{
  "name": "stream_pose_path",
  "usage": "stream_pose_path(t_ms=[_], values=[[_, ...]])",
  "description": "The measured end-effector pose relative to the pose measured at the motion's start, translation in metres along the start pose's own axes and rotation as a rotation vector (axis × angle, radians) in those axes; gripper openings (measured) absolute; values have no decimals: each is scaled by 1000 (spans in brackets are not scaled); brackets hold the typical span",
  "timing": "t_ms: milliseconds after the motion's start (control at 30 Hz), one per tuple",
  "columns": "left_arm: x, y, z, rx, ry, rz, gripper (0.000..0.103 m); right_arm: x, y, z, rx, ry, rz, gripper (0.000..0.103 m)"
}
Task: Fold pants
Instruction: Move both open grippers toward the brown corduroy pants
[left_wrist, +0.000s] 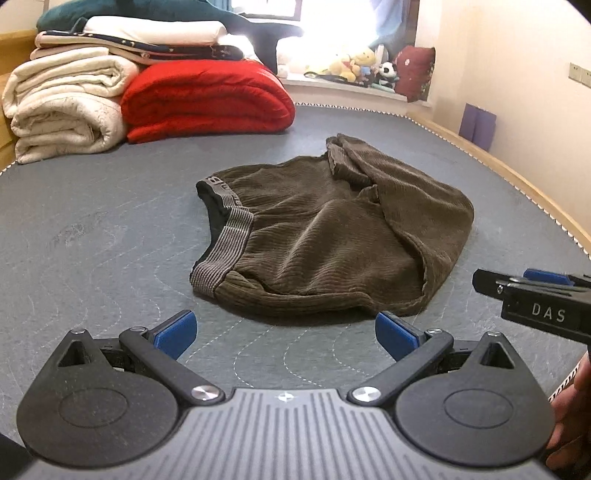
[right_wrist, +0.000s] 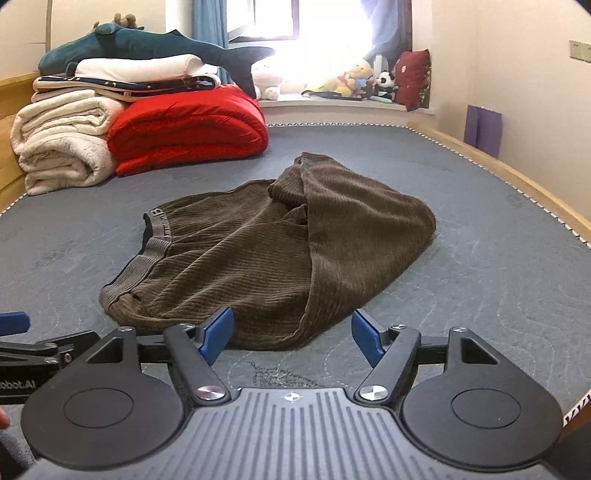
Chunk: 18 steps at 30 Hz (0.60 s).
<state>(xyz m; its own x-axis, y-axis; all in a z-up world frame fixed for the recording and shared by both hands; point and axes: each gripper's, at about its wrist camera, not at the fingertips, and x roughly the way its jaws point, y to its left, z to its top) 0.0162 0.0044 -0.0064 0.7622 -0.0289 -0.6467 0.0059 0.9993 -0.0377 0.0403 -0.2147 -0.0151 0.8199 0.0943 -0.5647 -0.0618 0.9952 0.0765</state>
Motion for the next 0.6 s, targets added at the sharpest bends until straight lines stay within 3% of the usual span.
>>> stream_pose_path(t_ms=[133,400,600], values=[[7,-2,0,-2,36,-9,103,2,0,0,1,12,16,72],[6,-3,-5,-19,35,-62,103,3,1,-3,-16,39,48,70],[1,-7,-5,3,-4,-59,103,4,-2,-2,-12,50,43,59]])
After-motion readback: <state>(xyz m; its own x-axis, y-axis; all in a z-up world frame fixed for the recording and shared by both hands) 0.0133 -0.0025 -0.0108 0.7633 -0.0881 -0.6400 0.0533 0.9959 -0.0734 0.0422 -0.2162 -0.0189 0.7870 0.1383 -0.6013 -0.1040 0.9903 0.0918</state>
